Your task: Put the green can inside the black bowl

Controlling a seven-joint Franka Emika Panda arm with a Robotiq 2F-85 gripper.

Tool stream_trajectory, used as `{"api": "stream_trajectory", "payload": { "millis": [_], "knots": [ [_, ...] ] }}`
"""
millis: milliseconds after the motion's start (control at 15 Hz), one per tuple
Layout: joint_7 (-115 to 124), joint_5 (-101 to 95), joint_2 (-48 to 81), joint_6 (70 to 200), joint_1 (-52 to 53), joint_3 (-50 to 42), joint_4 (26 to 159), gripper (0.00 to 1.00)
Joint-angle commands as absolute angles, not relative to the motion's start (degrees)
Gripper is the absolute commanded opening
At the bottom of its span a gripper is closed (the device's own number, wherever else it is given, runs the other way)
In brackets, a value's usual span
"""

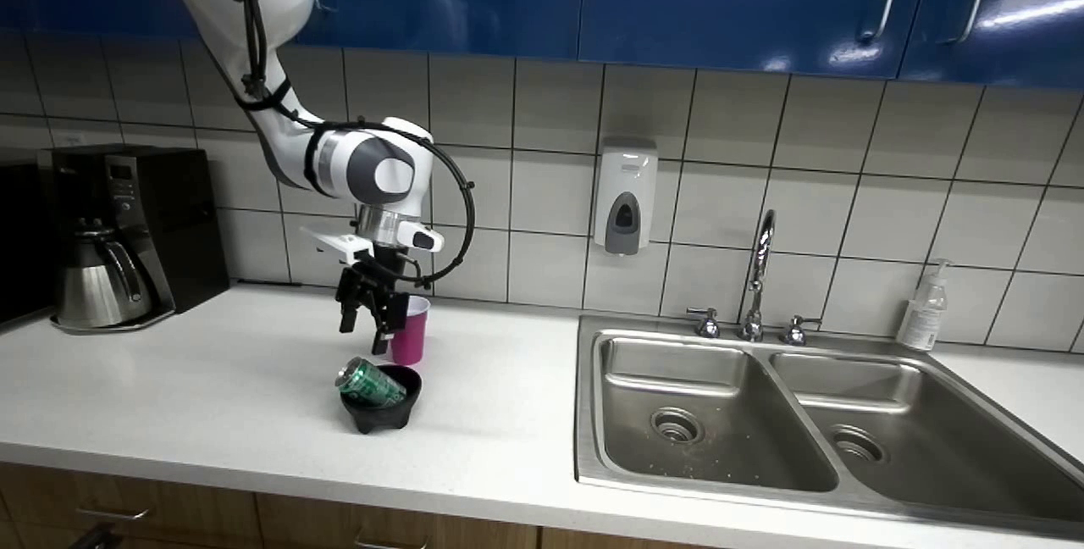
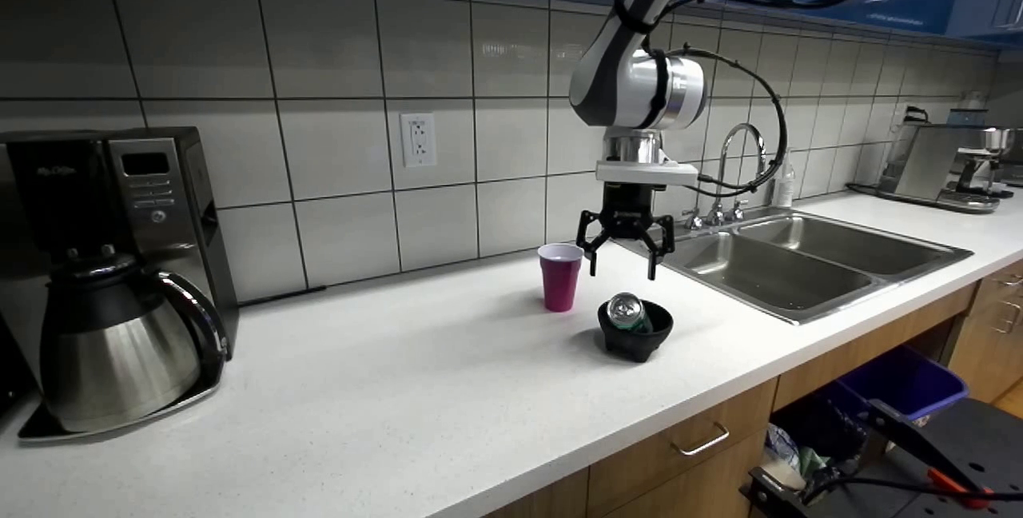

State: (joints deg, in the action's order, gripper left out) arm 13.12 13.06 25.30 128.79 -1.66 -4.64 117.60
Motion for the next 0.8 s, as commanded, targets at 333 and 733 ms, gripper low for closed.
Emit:
{"api": "stream_trajectory", "payload": {
  "millis": [333, 733],
  "knots": [
    [12.1, 9.6, 14.8, 129.4, 0.7, -2.8, 127.9, 1.0],
    [12.4, 5.1, 6.7, 131.4, 2.5, -1.9, 136.1, 1.0]
  ]
}}
